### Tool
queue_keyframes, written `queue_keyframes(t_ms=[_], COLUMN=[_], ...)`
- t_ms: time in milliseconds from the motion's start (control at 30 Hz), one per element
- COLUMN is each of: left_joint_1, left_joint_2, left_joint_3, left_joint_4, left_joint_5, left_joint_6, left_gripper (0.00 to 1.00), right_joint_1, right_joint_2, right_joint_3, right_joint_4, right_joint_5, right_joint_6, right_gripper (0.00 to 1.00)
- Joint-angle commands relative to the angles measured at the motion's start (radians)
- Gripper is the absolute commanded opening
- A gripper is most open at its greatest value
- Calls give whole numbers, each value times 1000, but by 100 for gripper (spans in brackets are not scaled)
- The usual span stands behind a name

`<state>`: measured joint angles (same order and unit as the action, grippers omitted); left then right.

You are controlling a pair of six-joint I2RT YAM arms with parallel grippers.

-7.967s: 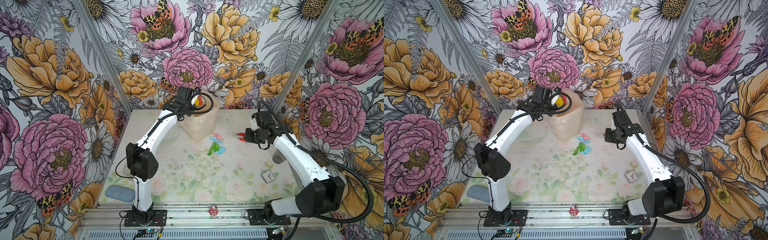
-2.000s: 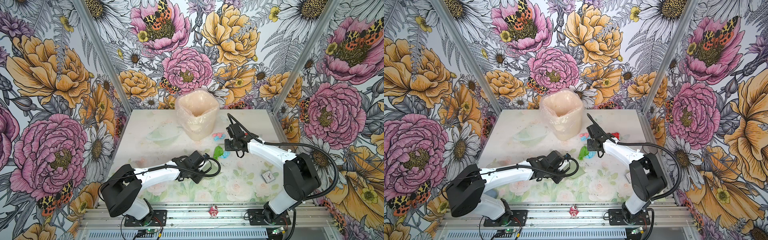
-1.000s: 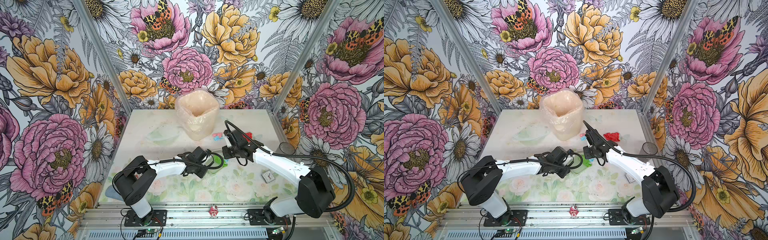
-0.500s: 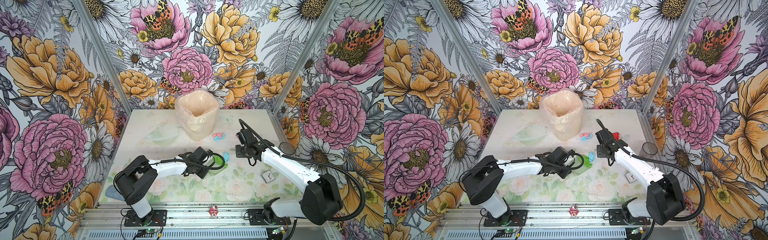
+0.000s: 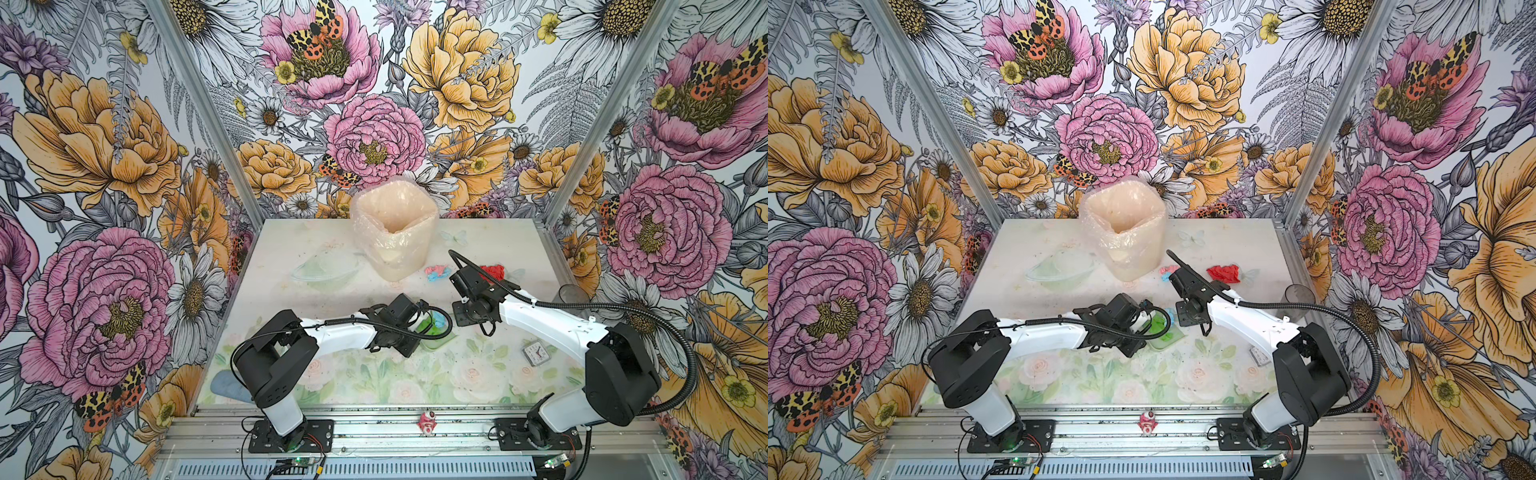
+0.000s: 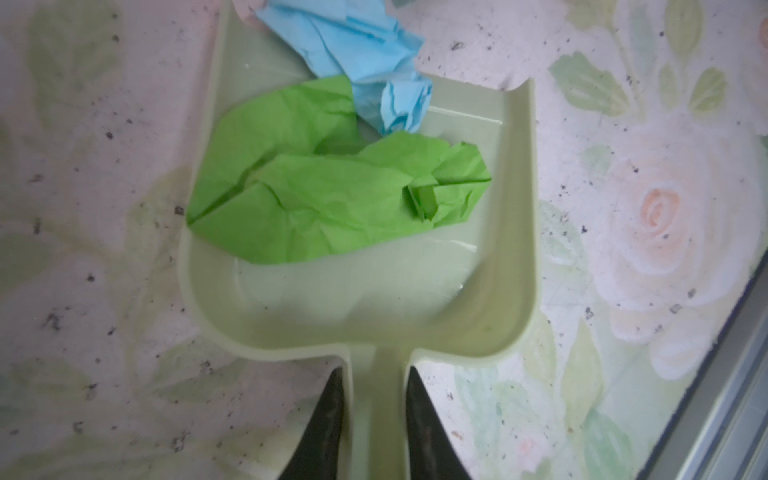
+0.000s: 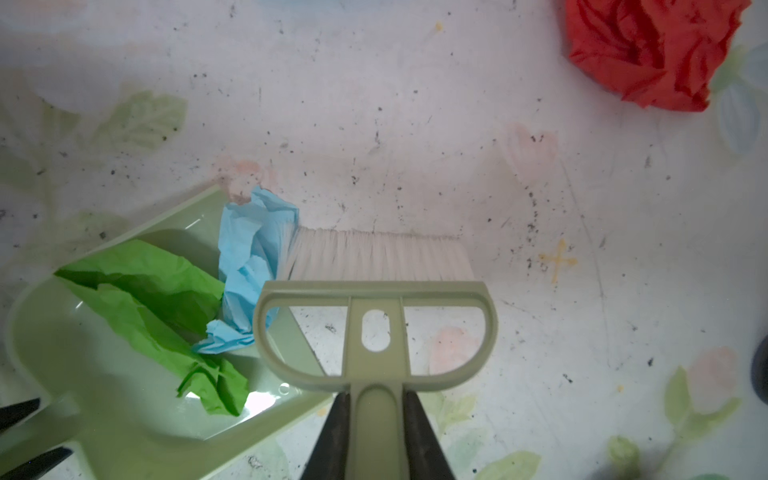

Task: Sweep away the paper scraps from the table
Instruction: 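Sweep the green and blue scraps into the dustpan with the right gripper's brush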

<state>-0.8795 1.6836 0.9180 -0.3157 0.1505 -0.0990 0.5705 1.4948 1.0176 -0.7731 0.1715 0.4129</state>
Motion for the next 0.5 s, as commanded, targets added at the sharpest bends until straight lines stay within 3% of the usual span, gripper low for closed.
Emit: queue_keyframes(t_ms=[0,200,467], left_joint_1=[6,16,2], left_joint_2=[-5,-7,-9], left_joint_3=[-17,-25,-56], left_joint_4=[44,66,132], left_joint_5=[35,37,0], left_joint_6=[-7,-11,-7], left_gripper=[0,0,0], right_joint_1=[13,16,-22], right_joint_2=[-19,-97,-193], right_joint_3=[-20,-79,-67], right_joint_4=[-5,-11,-15], right_joint_5=[-39,-92,-9], right_joint_6=[-22,-32,-3], right_gripper=[0,0,0])
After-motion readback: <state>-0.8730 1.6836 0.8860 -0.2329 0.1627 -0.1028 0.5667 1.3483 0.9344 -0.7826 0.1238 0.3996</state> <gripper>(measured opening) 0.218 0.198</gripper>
